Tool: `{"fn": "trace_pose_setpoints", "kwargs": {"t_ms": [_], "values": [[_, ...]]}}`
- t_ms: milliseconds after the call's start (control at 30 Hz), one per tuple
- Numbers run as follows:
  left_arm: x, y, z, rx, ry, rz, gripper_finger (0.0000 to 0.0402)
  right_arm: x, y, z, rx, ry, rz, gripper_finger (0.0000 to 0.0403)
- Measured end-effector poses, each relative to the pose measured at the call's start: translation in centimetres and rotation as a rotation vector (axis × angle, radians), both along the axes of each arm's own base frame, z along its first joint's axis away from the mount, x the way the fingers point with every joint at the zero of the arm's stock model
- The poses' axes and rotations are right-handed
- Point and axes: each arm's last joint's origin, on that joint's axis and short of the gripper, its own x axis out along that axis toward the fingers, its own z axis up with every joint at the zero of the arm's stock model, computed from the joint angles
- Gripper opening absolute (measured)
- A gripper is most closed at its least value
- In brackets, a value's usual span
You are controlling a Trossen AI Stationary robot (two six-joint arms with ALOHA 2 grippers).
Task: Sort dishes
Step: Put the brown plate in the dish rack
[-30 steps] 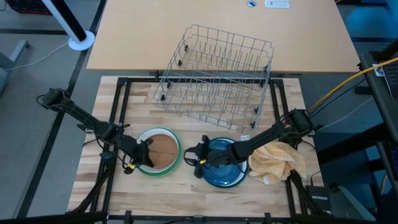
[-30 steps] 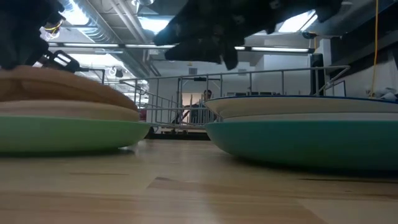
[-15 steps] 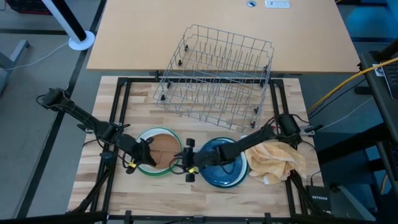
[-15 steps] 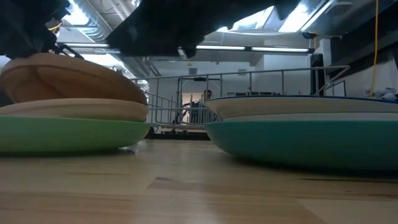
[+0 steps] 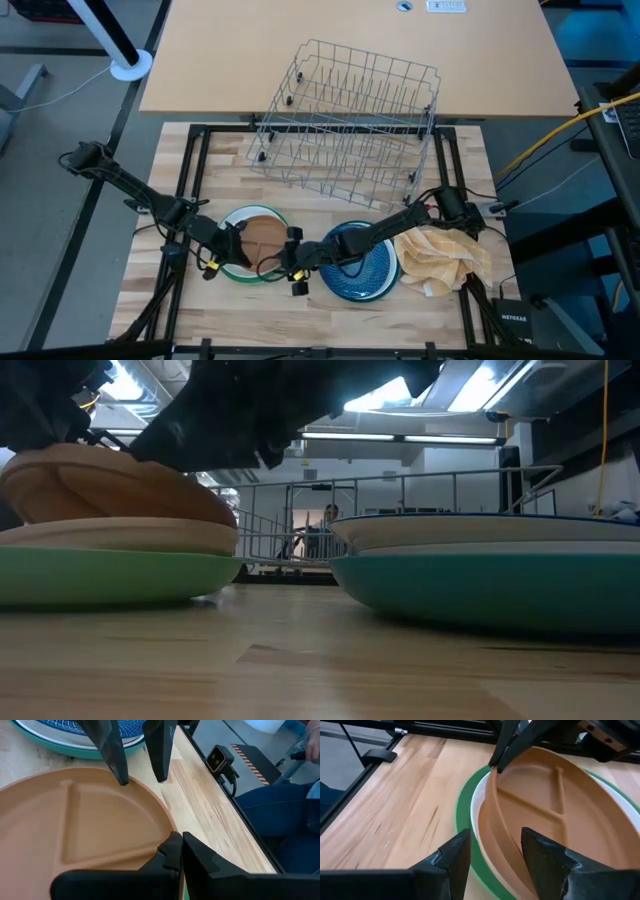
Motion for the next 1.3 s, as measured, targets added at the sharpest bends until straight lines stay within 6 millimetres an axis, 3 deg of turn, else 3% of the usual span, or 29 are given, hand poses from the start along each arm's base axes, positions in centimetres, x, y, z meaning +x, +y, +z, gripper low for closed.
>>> {"fn": "trace_pose_setpoints", "kwargs": {"t_ms": [400,767,1300], "values": [[0.0,0.0,0.0,-0.002,-0.003,0.0,0.0,0.5,-2.0,-0.2,0.035,0.031,0.005,0.0177],[0.0,0.0,0.1,0.002,-0.008,-0.003,0.0,0.3,-1.9,-0.4,0.069,0.059,0.055,0.0171],[0.0,0.0,0.1,0.0,-0.008,-0.009,0.0003,0.3,-1.7,-0.3,0.102,0.055,0.086,0.0009]]}}
